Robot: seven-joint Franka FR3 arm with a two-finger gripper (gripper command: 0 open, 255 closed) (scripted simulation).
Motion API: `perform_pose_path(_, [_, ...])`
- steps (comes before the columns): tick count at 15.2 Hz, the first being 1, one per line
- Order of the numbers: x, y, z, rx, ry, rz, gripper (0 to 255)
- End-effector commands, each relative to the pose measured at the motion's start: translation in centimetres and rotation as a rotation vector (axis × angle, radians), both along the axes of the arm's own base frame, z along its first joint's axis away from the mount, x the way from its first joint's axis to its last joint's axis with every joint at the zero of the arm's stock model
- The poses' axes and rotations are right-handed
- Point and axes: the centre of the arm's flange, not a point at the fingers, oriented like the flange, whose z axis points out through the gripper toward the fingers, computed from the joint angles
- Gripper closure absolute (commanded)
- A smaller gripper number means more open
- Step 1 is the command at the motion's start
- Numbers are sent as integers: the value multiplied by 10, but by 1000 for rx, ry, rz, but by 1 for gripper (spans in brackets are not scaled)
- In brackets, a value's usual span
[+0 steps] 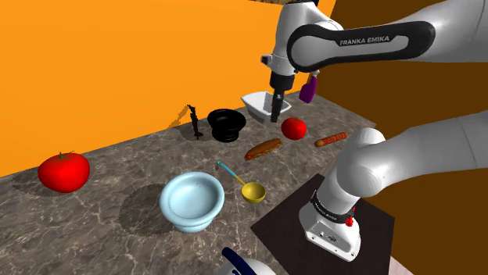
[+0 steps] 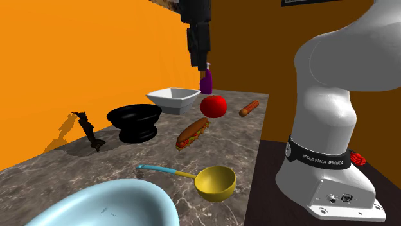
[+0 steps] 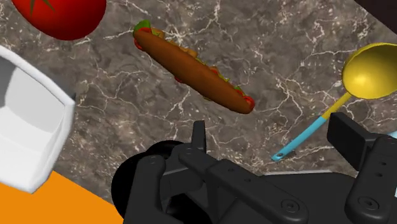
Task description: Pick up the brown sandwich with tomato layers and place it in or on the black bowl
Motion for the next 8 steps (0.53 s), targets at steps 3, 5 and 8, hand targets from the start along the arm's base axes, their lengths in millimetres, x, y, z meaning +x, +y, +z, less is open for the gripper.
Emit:
perform_pose_path(3, [6, -18, -49, 2, 12, 190, 0])
perform_pose_path(5, [10, -27, -73, 3, 19, 281, 0])
perform_pose_path(8, [16, -38, -111, 5, 29, 418, 0])
